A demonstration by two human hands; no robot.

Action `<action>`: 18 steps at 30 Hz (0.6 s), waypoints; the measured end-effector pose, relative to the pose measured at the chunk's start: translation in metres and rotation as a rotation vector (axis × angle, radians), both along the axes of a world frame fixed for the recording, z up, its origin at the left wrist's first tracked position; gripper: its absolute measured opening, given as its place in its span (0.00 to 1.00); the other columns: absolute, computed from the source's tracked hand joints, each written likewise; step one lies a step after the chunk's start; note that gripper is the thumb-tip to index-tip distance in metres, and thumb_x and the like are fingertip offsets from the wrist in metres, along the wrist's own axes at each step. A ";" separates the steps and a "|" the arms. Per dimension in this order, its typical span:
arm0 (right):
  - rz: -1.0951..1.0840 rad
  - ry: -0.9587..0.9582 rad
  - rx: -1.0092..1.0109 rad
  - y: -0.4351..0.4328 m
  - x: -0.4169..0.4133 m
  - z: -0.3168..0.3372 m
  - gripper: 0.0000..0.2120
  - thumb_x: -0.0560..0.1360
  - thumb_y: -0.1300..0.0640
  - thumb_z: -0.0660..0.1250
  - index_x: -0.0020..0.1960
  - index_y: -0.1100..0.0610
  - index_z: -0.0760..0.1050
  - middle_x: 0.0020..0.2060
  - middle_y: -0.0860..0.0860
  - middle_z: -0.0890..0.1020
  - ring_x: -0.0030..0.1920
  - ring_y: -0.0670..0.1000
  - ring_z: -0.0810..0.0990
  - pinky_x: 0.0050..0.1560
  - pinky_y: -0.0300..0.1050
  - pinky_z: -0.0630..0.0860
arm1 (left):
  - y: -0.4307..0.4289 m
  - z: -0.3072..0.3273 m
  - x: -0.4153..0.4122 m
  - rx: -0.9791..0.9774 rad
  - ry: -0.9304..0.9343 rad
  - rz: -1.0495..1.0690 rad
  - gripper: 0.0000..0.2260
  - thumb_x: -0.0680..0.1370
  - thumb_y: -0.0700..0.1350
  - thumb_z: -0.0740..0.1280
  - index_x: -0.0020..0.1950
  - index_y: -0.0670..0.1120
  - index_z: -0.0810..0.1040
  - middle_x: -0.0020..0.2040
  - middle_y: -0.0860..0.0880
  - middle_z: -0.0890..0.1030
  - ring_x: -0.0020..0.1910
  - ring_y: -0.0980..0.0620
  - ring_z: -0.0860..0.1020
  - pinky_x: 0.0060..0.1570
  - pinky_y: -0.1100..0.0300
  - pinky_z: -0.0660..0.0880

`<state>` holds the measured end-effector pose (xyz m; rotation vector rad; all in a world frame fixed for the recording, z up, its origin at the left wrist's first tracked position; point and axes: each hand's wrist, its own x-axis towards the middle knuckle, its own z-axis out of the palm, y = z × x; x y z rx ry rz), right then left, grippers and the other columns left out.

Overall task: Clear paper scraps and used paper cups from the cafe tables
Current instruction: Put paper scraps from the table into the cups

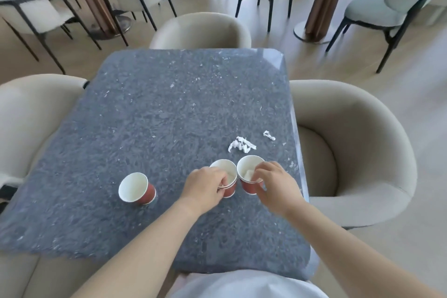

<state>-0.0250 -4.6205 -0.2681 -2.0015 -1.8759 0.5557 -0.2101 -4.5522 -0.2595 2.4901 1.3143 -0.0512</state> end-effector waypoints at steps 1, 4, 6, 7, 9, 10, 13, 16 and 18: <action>-0.002 -0.004 -0.015 0.003 0.002 -0.004 0.06 0.72 0.54 0.66 0.48 0.54 0.78 0.53 0.45 0.77 0.56 0.50 0.71 0.42 0.47 0.76 | 0.001 -0.003 0.004 -0.010 0.006 0.007 0.05 0.72 0.44 0.64 0.46 0.52 0.76 0.50 0.54 0.80 0.52 0.50 0.76 0.48 0.58 0.68; -0.004 -0.049 -0.075 0.005 0.003 -0.014 0.05 0.73 0.57 0.64 0.47 0.53 0.77 0.53 0.44 0.76 0.55 0.51 0.71 0.39 0.46 0.75 | 0.004 -0.012 0.009 -0.040 0.016 0.015 0.07 0.72 0.43 0.64 0.48 0.52 0.75 0.51 0.54 0.80 0.53 0.50 0.76 0.48 0.57 0.69; -0.006 -0.043 -0.106 0.004 0.004 -0.019 0.05 0.73 0.57 0.64 0.47 0.53 0.77 0.53 0.44 0.76 0.55 0.50 0.70 0.39 0.46 0.75 | 0.006 -0.018 0.009 -0.056 0.010 0.009 0.06 0.72 0.44 0.65 0.48 0.52 0.74 0.51 0.54 0.79 0.53 0.50 0.75 0.48 0.57 0.70; -0.004 -0.027 -0.117 0.002 0.005 -0.020 0.06 0.73 0.57 0.65 0.49 0.52 0.77 0.53 0.44 0.76 0.56 0.50 0.70 0.40 0.47 0.76 | 0.007 -0.019 0.008 -0.065 0.001 0.002 0.07 0.72 0.46 0.67 0.48 0.52 0.74 0.51 0.54 0.79 0.53 0.50 0.75 0.48 0.57 0.70; 0.006 0.014 -0.127 0.002 0.008 -0.018 0.08 0.72 0.55 0.66 0.51 0.51 0.76 0.54 0.44 0.76 0.57 0.50 0.70 0.43 0.48 0.76 | 0.009 -0.017 0.007 -0.066 -0.038 -0.014 0.09 0.70 0.52 0.69 0.48 0.53 0.74 0.49 0.56 0.77 0.51 0.51 0.74 0.46 0.59 0.68; 0.012 0.028 -0.124 0.002 0.009 -0.016 0.09 0.72 0.54 0.67 0.52 0.51 0.76 0.54 0.44 0.76 0.57 0.49 0.70 0.45 0.48 0.76 | 0.010 -0.015 0.007 -0.058 -0.065 -0.016 0.11 0.70 0.55 0.70 0.47 0.54 0.74 0.47 0.56 0.77 0.50 0.52 0.73 0.44 0.59 0.67; -0.003 0.064 -0.072 0.006 0.014 -0.008 0.11 0.71 0.50 0.68 0.52 0.50 0.76 0.52 0.45 0.76 0.56 0.48 0.70 0.48 0.48 0.76 | 0.019 -0.006 0.011 -0.029 -0.174 0.004 0.11 0.69 0.61 0.69 0.42 0.56 0.74 0.43 0.57 0.77 0.44 0.55 0.73 0.41 0.60 0.66; -0.026 0.086 -0.021 0.016 0.022 0.002 0.10 0.73 0.50 0.67 0.52 0.51 0.76 0.51 0.45 0.77 0.55 0.49 0.71 0.50 0.46 0.73 | 0.033 0.002 0.021 -0.014 -0.221 0.029 0.11 0.71 0.61 0.67 0.43 0.54 0.75 0.42 0.57 0.76 0.44 0.55 0.72 0.40 0.61 0.64; -0.029 0.075 -0.003 0.027 0.029 0.007 0.09 0.73 0.51 0.66 0.53 0.51 0.76 0.51 0.46 0.77 0.55 0.49 0.72 0.51 0.44 0.72 | 0.045 0.006 0.031 -0.009 -0.225 0.031 0.10 0.72 0.59 0.66 0.45 0.53 0.76 0.42 0.58 0.75 0.45 0.55 0.72 0.41 0.61 0.64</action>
